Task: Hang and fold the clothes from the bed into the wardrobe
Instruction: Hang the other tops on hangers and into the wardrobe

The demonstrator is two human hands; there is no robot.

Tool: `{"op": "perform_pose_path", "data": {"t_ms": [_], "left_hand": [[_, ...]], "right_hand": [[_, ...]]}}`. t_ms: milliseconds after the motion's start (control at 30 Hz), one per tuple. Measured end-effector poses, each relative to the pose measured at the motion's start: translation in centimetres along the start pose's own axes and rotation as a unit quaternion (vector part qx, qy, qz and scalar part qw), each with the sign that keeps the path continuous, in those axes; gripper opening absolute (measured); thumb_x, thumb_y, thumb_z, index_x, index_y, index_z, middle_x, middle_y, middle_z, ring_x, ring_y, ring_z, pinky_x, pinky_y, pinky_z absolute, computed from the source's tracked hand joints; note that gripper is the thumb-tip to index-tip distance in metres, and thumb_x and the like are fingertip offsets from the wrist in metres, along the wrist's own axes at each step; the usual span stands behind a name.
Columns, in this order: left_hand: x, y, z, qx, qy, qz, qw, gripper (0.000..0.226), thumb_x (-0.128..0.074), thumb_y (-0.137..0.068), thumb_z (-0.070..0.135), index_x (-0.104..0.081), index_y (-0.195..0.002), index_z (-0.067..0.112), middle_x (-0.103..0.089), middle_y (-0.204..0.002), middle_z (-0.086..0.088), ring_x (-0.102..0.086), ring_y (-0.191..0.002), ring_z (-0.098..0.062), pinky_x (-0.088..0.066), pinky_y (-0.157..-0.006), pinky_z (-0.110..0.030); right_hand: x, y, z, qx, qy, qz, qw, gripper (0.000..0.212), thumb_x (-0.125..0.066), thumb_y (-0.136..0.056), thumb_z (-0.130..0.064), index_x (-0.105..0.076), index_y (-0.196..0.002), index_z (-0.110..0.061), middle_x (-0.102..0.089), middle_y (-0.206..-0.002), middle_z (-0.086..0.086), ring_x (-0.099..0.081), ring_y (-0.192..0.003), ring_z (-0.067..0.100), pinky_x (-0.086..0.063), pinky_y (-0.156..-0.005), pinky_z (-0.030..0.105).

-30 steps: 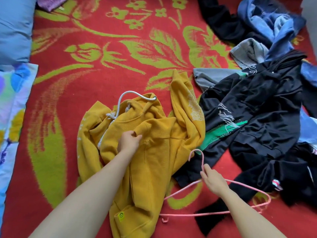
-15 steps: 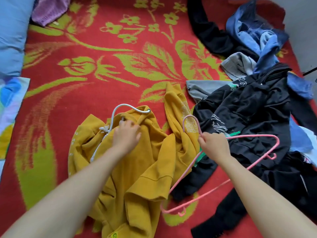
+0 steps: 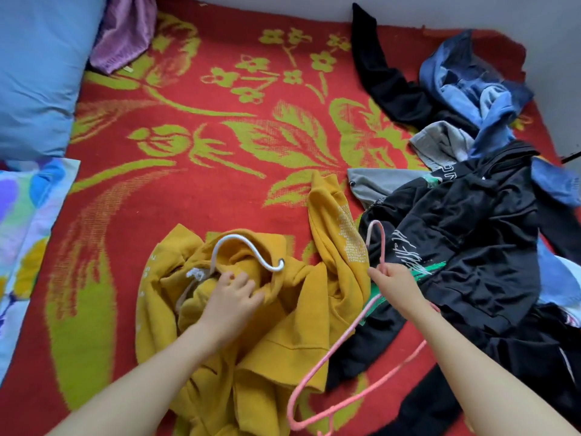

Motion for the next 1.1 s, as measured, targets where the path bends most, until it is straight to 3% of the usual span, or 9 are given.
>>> {"op": "perform_pose_path", "data": {"t_ms": [133,333,433,533,733,867,933,1000,1100], "left_hand": [[2.3,6.1,5.0,-0.013,0.002,0.032,0.999,0.025,-0.045,-0.074,0.012,-0.069,-0.071,0.018,-0.057,-0.062,-0.003,-0.056,-0.066,-0.024,-0.038,-0.062,-0.034],[1.1,10.0,7.4,0.081,0.022,-0.035,0.996,0.038,-0.042,-0.07,0.006,-0.075,-0.084,0.017,-0.054,-0.057,-0.003,-0.056,-0.053,-0.023,-0.042,-0.045,-0.029],[0.8,12.0,8.3,0.115,0.049,-0.047,0.991,0.038,-0.041,-0.069,0.007,-0.075,-0.083,0.016,-0.053,-0.056,-0.001,-0.055,-0.053,-0.021,-0.043,-0.046,-0.029],[1.1,13.7,8.3,0.142,0.054,-0.047,0.987,0.036,-0.039,-0.07,0.005,-0.073,-0.078,0.014,-0.053,-0.055,-0.001,-0.053,-0.051,-0.021,-0.04,-0.044,-0.028],[1.5,15.2,6.3,0.185,0.007,-0.117,0.976,0.011,-0.072,-0.059,0.005,-0.07,-0.069,0.01,-0.054,-0.052,-0.003,-0.054,-0.049,-0.024,-0.041,-0.045,-0.03],[1.5,15.0,3.4,0.271,0.044,-0.178,0.945,0.036,-0.089,-0.03,0.007,-0.061,-0.053,0.007,-0.055,-0.049,-0.009,-0.056,-0.048,-0.029,-0.042,-0.045,-0.031],[2.4,14.9,3.0,0.279,0.019,-0.214,0.936,0.038,-0.084,-0.056,0.021,-0.067,-0.084,0.003,-0.066,-0.074,-0.012,-0.063,-0.072,-0.031,-0.048,-0.061,-0.038],[1.9,16.0,1.6,0.371,0.016,-0.257,0.892,0.06,-0.053,-0.089,0.03,-0.034,-0.139,0.002,-0.061,-0.118,-0.008,-0.053,-0.112,-0.027,-0.042,-0.088,-0.038],[0.1,18.0,1.5,0.417,0.102,-0.318,0.846,0.068,-0.037,-0.097,0.028,-0.002,-0.149,0.005,-0.054,-0.129,-0.006,-0.044,-0.124,-0.026,-0.034,-0.098,-0.037]], "right_hand": [[-4.9,2.8,-4.5,-0.002,-0.054,-0.163,0.985,0.005,-0.063,-0.083,-0.006,-0.059,-0.083,-0.009,-0.053,-0.073,0.003,-0.045,-0.061,0.011,-0.039,-0.054,0.016],[-16.5,10.4,-8.8,0.125,0.173,-0.404,0.89,0.051,-0.059,-0.081,-0.004,-0.054,-0.129,-0.02,-0.048,-0.067,-0.012,-0.049,-0.05,-0.005,-0.036,-0.048,0.007],[-19.0,11.9,-6.8,0.157,0.311,-0.392,0.852,0.039,-0.058,-0.081,-0.011,-0.059,-0.119,-0.022,-0.059,-0.094,-0.003,-0.059,-0.091,0.015,-0.043,-0.071,0.022],[-17.4,11.6,-5.3,0.197,0.399,-0.322,0.836,0.002,-0.054,-0.086,-0.023,-0.055,-0.087,-0.024,-0.055,-0.08,-0.005,-0.054,-0.086,0.022,-0.035,-0.071,0.028],[-10.9,12.5,-2.4,0.208,0.438,-0.281,0.828,0.011,-0.052,-0.088,-0.02,-0.046,-0.091,-0.029,-0.035,-0.065,-0.016,-0.044,-0.077,0.019,-0.029,-0.055,0.026],[-9.2,13.7,-2.5,0.172,0.303,-0.328,0.878,0.025,-0.055,-0.085,-0.008,-0.047,-0.071,-0.027,-0.04,-0.063,-0.012,-0.043,-0.062,0.011,-0.033,-0.056,0.021],[-8.4,14.9,-3.4,0.138,0.192,-0.351,0.906,0.033,-0.057,-0.082,0.0,-0.046,-0.063,-0.024,-0.04,-0.058,-0.011,-0.038,-0.054,0.003,-0.032,-0.055,0.019],[-6.8,15.5,-4.5,0.106,0.057,-0.341,0.932,0.035,-0.058,-0.08,0.007,-0.046,-0.059,-0.019,-0.039,-0.051,-0.013,-0.036,-0.049,0.001,-0.031,-0.054,0.015],[-3.7,15.4,-4.7,0.08,-0.031,-0.301,0.95,0.035,-0.057,-0.082,0.008,-0.044,-0.06,-0.016,-0.038,-0.051,-0.013,-0.035,-0.05,0.002,-0.03,-0.054,0.014]]}}
Point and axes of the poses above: each hand's wrist, its own y-axis away from the middle knuckle, its own x-axis out of the back of the hand, z = x × y, the point moved 9 cm from there along -y, towards the middle knuckle
